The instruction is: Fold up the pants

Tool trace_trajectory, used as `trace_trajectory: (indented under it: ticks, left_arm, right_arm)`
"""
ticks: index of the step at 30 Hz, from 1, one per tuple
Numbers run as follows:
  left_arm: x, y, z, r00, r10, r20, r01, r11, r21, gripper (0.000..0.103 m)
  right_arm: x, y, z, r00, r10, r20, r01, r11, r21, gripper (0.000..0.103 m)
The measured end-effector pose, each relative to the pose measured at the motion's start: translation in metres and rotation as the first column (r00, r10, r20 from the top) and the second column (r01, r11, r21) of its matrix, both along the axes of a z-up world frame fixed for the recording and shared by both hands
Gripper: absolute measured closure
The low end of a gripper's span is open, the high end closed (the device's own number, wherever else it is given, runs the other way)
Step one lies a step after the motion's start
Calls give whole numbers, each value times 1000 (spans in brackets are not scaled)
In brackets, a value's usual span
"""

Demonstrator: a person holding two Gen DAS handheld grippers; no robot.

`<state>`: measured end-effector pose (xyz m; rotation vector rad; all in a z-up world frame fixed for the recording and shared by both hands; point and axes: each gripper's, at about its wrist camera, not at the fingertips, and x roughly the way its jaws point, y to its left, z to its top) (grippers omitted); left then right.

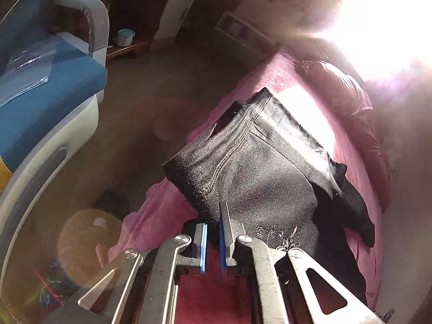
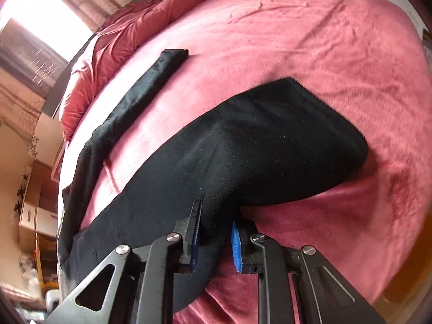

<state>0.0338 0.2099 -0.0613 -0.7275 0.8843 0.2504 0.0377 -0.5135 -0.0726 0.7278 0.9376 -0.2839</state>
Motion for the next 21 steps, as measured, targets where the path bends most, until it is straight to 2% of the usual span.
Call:
trace_trajectory:
  ticks: [5, 11, 15, 16, 19, 21]
  left_arm:
    - [-33, -3, 3, 1000, -4, -25, 5, 1000, 19, 97]
    - [-70, -9, -9, 995, -32, -97, 37, 998, 49, 96]
    - [-75, -17, -23, 984, -60, -166, 75, 994, 84, 96]
    - [-74, -18, -27, 980, -64, -188, 82, 993, 89, 96]
    - [-69, -28, -28, 970, -87, -228, 118, 985, 129, 89]
    - [-70, -27, -24, 972, -75, -222, 105, 986, 130, 78]
  right_arm:
    - [-16, -8, 1, 1000, 19, -23, -20, 1000, -16, 85]
    - [-48, -13, -21, 995, 22, -92, -23, 1000, -14, 85]
    - [-64, -20, -33, 995, 2, -97, 0, 1000, 22, 85]
    - [-63, -23, -34, 996, -6, -89, 10, 999, 39, 84]
    - [-69, -36, -32, 997, -44, -61, 48, 996, 72, 65]
    - [-70, -49, -27, 996, -75, -43, 78, 994, 73, 59]
